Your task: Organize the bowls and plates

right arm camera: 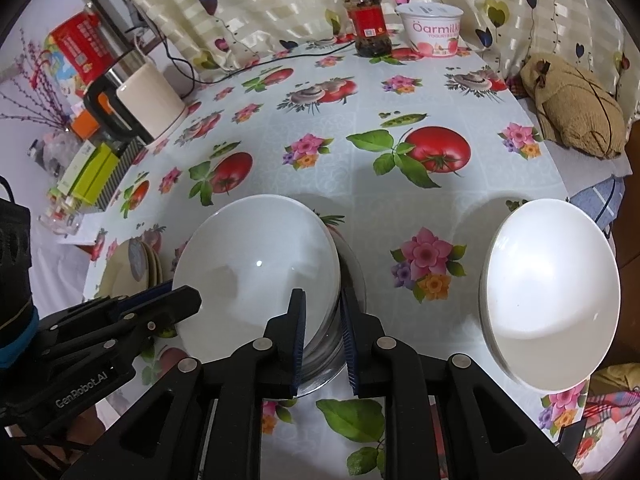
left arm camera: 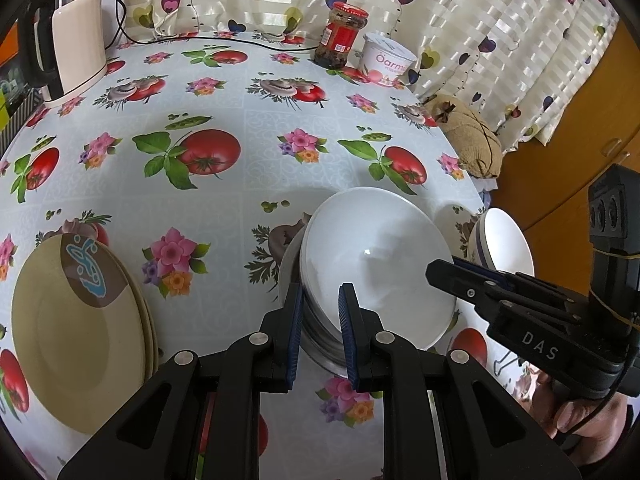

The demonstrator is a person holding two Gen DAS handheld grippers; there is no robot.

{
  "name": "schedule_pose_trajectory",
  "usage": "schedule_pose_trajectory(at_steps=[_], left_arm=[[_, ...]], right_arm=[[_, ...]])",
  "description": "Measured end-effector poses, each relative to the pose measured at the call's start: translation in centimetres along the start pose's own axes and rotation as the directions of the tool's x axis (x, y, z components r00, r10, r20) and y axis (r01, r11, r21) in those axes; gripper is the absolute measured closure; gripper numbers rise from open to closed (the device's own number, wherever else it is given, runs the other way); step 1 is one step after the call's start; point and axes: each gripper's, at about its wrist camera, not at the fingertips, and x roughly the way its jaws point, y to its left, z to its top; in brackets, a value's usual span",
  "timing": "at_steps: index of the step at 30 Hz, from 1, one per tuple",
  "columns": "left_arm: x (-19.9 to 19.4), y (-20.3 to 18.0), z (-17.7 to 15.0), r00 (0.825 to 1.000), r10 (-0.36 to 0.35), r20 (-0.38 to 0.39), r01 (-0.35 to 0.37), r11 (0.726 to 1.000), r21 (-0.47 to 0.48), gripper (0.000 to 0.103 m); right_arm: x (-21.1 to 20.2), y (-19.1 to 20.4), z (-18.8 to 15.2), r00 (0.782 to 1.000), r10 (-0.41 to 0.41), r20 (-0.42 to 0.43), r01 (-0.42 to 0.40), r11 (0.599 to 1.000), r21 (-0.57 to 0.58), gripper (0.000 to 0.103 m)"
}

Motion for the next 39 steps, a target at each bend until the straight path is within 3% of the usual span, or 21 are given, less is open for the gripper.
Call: schedule_pose_trajectory(at_steps=[39], left_arm=[[-3.3,-0.4,0.5,0.992,0.043,0.121,-0.044,0.999,0.005,0.084]], right_arm=[[-3.8,0.2,0.7,0.997,-0.005,0.083,0.006,1.0,-0.017,0.072]])
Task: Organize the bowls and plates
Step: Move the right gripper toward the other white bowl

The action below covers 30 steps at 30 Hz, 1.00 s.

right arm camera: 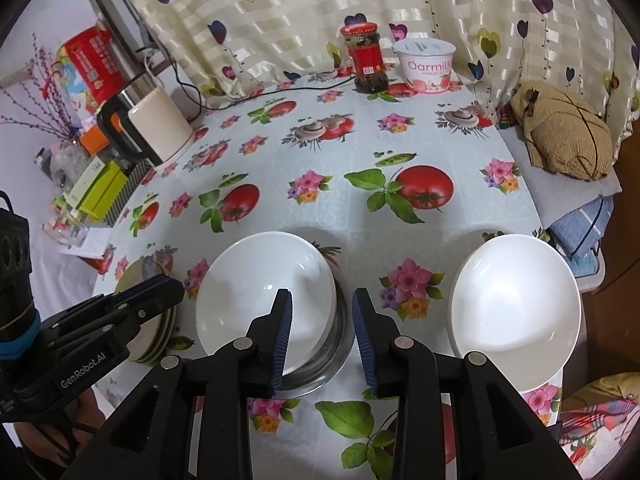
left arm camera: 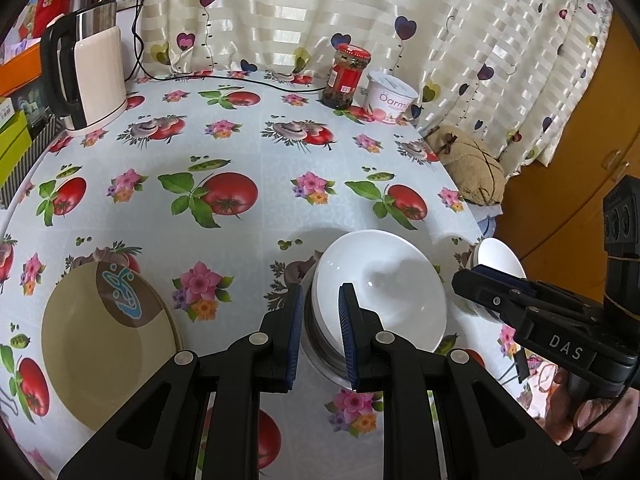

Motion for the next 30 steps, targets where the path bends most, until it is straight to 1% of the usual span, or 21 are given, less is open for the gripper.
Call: schedule_pose_trajectory(at_steps=[9,17,23,30], left_arm=[[-0.4,-0.6,0.2,1.0,-0.012,0.013,0.012,1.0,0.014,0.084],[-0.5,-1.8,0.6,0.999,-0.031,0.022,0.03,0.999,0.043,0.084],[-0.4,-3.0,0.8,0.998,-0.051,0.022,0.049,0.997,0.063,0.084],[-0.1,-4.7,1.0,0.998,-0.066,0.016,0.065,0.993,0.095,0.084]], right_arm=[[-0.8,0.0,0.4,1.0,-0.008,0.017,0.008,1.0,-0.004,0.072],[-1.6,-0.3,0.4,0.999,-0.022,0.042,0.022,1.0,-0.009,0.071],[-2.5,-0.7,0.3,0.996,-0.053,0.072,0.054,0.998,-0.015,0.068],[-3.9,-1.3,0.2,0.984,-0.125,0.126,0.129,0.991,-0.029,0.066]])
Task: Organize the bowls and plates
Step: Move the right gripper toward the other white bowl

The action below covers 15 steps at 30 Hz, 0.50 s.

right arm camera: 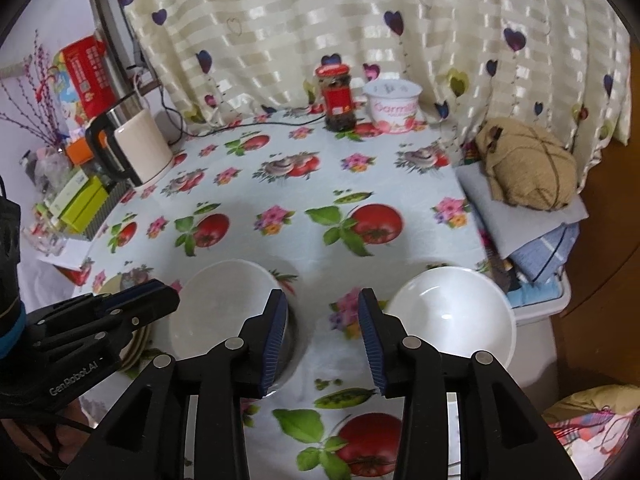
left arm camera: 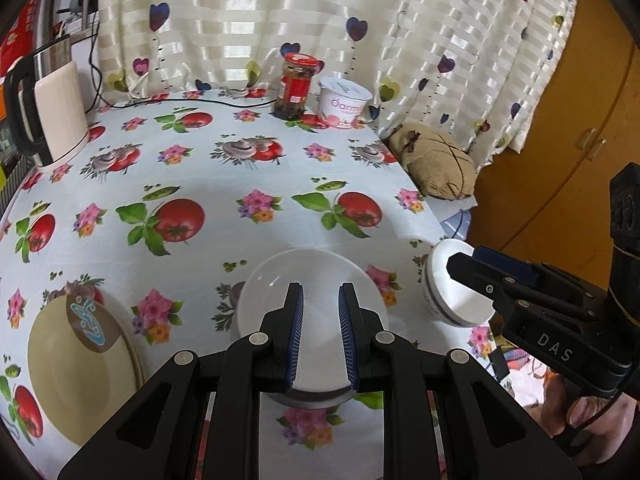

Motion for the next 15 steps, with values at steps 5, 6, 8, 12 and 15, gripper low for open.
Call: schedule_pose_trajectory(at_steps=[5,6,8,12,15], left_arm=[[0.5,-1.5,0.3,1.0,-0.014,-0.005,0.014,1.0,0.025,0.084],[0.6,-1.9,0.4,1.0,-0.018,-0.008,0.018,0.999,0.033,0.084],[0.8,-2.5,0.5,1.0,-0.023,-0.011,0.024,0.999,0.043,0.084],[1.2,-3.6,0.6,0.999,-0.038,-0.02,0.04,0.997,0.06,0.084],[1.5,-4.4,0.6,0.998,-0.048,-0.03,0.05,0.996,0.071,0.084]], right_arm=[[-0.7,-0.9,-0.1,0.999,-0.036,0.023,0.036,0.999,-0.005,0.064],[-0.8,-1.1,-0.2,0.999,-0.046,0.027,0.046,0.999,-0.005,0.063],[-1.1,-1.4,-0.3,0.997,-0.064,0.036,0.064,0.998,-0.008,0.062],[-1.5,-2.1,-0.6,0.994,-0.094,0.05,0.095,0.995,-0.007,0.061],[-1.9,-2.7,-0.8,0.991,-0.118,0.057,0.119,0.993,-0.004,0.061]])
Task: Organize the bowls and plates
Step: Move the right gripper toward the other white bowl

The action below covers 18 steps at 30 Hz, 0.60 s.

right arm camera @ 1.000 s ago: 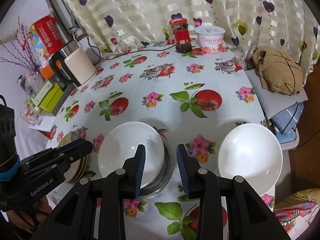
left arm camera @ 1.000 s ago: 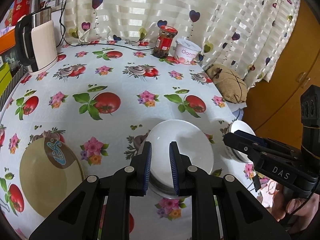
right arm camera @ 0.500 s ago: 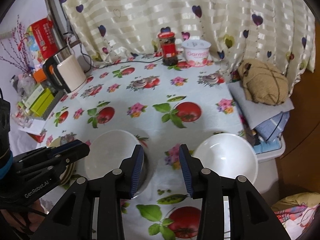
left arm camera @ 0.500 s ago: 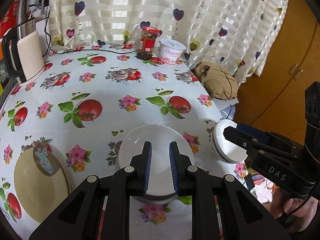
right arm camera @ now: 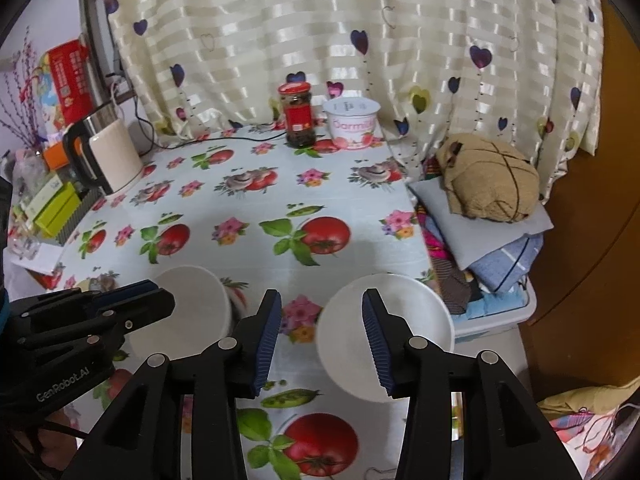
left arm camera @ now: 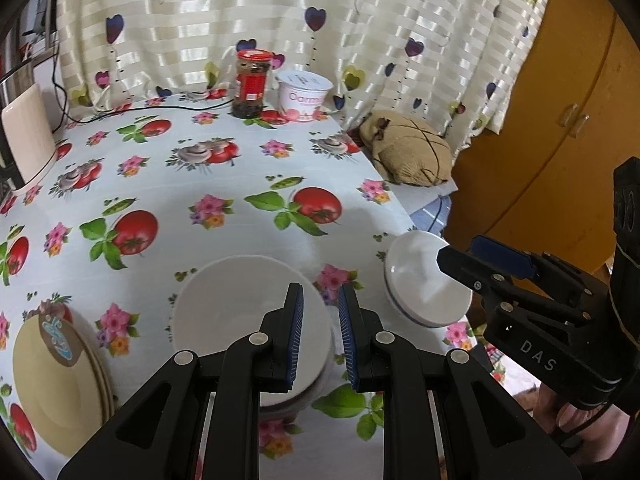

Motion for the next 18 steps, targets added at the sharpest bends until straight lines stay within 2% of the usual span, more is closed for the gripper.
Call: schedule_pose_trajectory(at_steps=[18], left_arm=[[2.2,-2.7,0.6,0.996,-0.073,-0.045,0.075,0.997,0.032,0.084]], right_arm=[[-0.4,-4.3,-0.9,0.999,-0.036,-0.002,0.036,0.995,0.093,0.06]])
